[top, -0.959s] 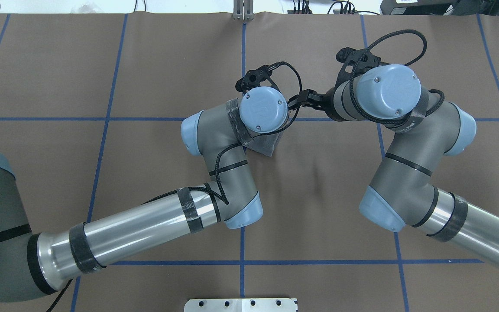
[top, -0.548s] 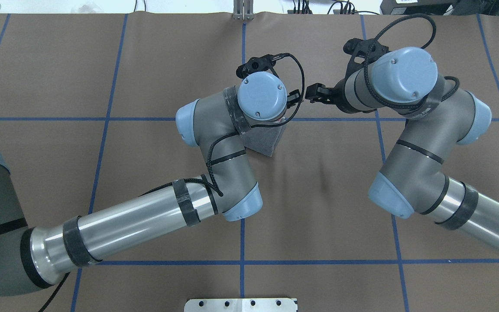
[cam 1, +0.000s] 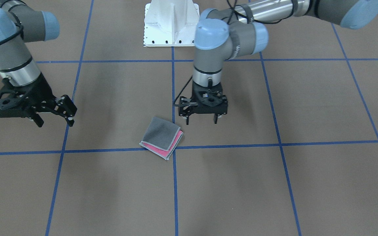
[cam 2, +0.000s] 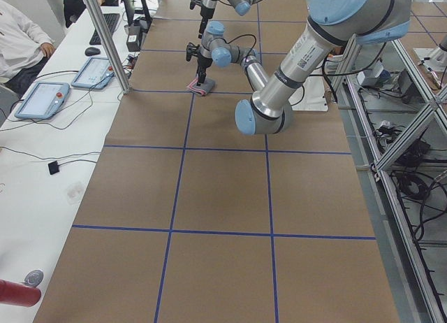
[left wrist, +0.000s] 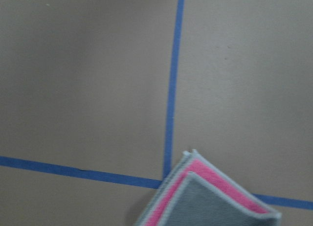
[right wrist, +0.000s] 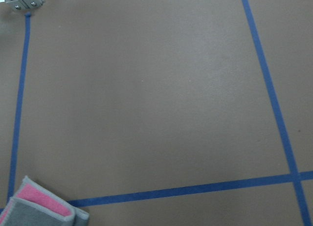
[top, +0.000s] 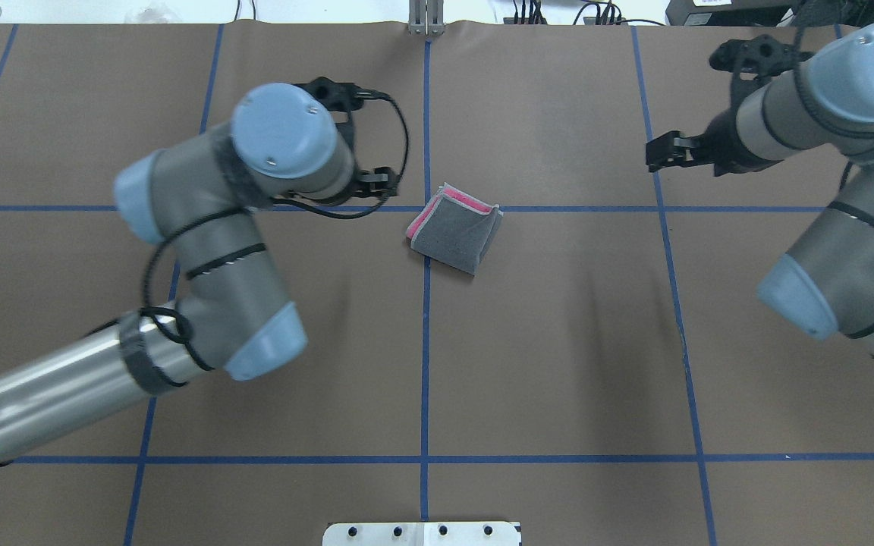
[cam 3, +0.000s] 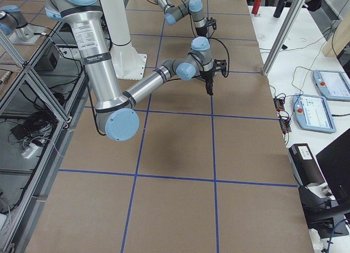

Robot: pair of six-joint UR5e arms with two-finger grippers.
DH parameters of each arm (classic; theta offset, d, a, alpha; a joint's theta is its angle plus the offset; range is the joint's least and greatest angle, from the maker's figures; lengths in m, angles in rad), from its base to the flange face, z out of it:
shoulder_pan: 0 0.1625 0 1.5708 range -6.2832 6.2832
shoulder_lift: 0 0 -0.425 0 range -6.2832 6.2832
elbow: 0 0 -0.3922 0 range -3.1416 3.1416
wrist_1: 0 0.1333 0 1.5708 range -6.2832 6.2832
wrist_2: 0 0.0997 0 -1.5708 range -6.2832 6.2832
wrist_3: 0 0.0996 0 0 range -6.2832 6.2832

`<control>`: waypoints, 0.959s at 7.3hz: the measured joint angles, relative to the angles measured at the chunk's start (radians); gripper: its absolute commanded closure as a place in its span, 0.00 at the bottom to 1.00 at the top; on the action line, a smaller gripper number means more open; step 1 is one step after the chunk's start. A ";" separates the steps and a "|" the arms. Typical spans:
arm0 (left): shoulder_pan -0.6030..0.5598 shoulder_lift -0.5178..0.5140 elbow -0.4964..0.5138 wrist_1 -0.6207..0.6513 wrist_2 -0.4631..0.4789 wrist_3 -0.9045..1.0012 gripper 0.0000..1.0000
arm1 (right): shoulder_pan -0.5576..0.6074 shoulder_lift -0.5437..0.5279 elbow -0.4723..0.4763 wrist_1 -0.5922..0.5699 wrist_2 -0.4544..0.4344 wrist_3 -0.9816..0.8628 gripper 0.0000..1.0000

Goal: Fold towel twice with both arms

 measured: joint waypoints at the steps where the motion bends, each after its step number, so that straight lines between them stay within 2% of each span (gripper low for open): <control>1: -0.084 0.121 -0.093 0.019 -0.082 0.162 0.00 | 0.062 -0.072 0.006 0.003 0.035 -0.126 0.00; 2: -0.184 0.218 -0.142 0.026 -0.178 0.328 0.00 | 0.135 -0.144 0.005 0.006 0.080 -0.264 0.00; 4: -0.408 0.378 -0.164 0.030 -0.357 0.658 0.00 | 0.306 -0.267 -0.022 0.002 0.203 -0.549 0.00; 5: -0.510 0.446 -0.155 0.031 -0.415 0.806 0.00 | 0.375 -0.314 -0.051 0.002 0.236 -0.665 0.00; 7: -0.699 0.569 -0.106 0.032 -0.485 1.084 0.00 | 0.461 -0.394 -0.093 0.005 0.261 -0.781 0.00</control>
